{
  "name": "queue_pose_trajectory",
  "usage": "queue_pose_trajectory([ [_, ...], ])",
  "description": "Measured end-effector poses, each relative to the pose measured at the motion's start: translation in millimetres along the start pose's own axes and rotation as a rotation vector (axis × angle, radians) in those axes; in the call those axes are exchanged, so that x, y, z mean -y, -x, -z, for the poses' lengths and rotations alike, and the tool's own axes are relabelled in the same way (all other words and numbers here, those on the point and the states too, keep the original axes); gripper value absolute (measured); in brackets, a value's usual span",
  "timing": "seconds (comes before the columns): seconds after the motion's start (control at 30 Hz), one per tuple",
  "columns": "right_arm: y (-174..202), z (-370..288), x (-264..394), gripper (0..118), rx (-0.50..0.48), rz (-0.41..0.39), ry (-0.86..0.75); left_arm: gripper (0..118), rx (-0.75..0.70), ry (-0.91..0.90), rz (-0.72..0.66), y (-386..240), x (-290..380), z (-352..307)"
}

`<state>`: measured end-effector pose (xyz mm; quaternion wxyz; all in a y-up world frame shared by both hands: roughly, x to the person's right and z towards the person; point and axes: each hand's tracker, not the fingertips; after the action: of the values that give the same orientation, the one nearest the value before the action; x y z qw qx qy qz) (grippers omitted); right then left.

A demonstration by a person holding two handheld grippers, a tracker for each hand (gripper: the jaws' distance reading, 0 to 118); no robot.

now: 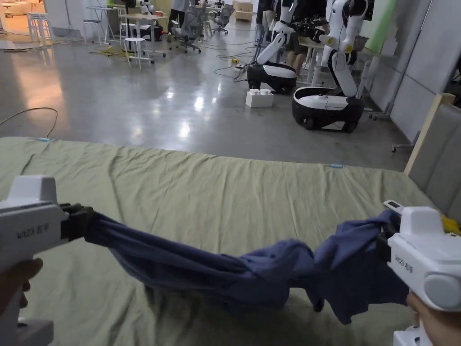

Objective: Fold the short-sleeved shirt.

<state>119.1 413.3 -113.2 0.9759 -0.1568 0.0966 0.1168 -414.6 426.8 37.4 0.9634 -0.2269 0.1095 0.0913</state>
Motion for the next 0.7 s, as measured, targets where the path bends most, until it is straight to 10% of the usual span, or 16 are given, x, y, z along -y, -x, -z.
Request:
queue_pose_trajectory([
  [0.7, 4.5, 52.5, -123.4, 2, 0.085, -0.011, -0.208, 6, -0.099, -0.091, 0.025, -18.2, -117.9, 38.7],
])
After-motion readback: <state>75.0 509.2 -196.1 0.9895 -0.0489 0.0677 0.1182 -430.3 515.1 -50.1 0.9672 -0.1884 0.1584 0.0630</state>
